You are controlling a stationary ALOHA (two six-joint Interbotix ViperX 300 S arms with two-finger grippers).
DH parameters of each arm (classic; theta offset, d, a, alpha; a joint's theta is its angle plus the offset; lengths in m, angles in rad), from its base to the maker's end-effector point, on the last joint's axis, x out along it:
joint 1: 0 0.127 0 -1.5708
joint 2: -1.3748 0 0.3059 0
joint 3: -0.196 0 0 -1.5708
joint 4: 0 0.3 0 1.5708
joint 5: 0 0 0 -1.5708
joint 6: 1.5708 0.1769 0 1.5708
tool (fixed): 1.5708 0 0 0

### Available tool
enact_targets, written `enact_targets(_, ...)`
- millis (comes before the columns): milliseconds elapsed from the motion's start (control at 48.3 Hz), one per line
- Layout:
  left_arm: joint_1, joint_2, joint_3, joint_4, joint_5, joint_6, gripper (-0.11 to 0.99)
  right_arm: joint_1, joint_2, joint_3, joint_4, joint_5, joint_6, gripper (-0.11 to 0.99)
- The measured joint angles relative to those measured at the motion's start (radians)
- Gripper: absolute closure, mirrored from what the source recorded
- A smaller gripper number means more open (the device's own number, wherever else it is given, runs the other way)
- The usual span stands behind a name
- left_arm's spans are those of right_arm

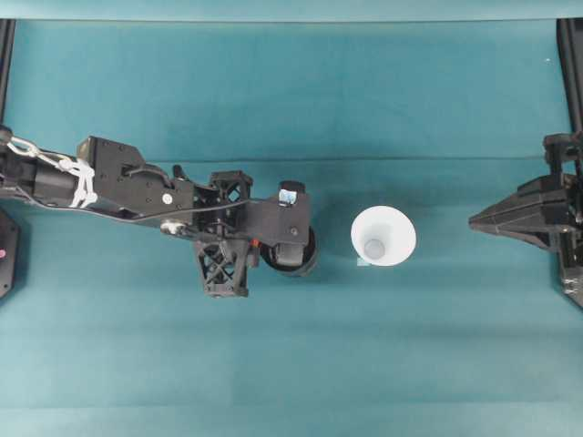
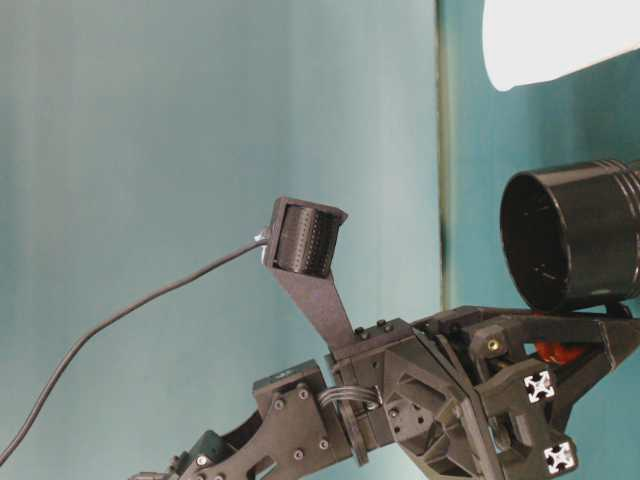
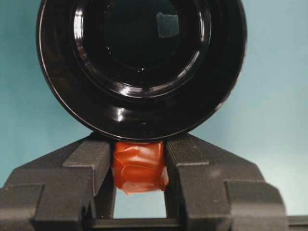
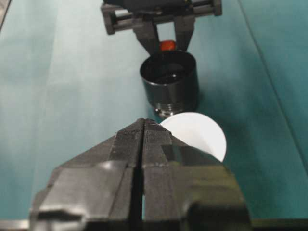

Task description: Put the paper cup into the moved red handle cup holder.

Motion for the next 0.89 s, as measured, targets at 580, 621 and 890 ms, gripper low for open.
enact_targets(580,0.0,0.0,0.0,-0.002,0.002,0.005,-0.01,0.0,0.0,0.0,0.0,-0.003,0.0,0.99)
enact_targets(621,0.0,-0.002,0.002,0.0,0.005,0.005,-0.02,-0.002,0.0,0.0,0.0,-0.003,0.0,0.99)
enact_targets(890,-0.025,-0.13,0.055,0.0,0.029,-0.006,-0.02,-0.023,0.0,-0.008,0.0,0.051,0.103,0.98)
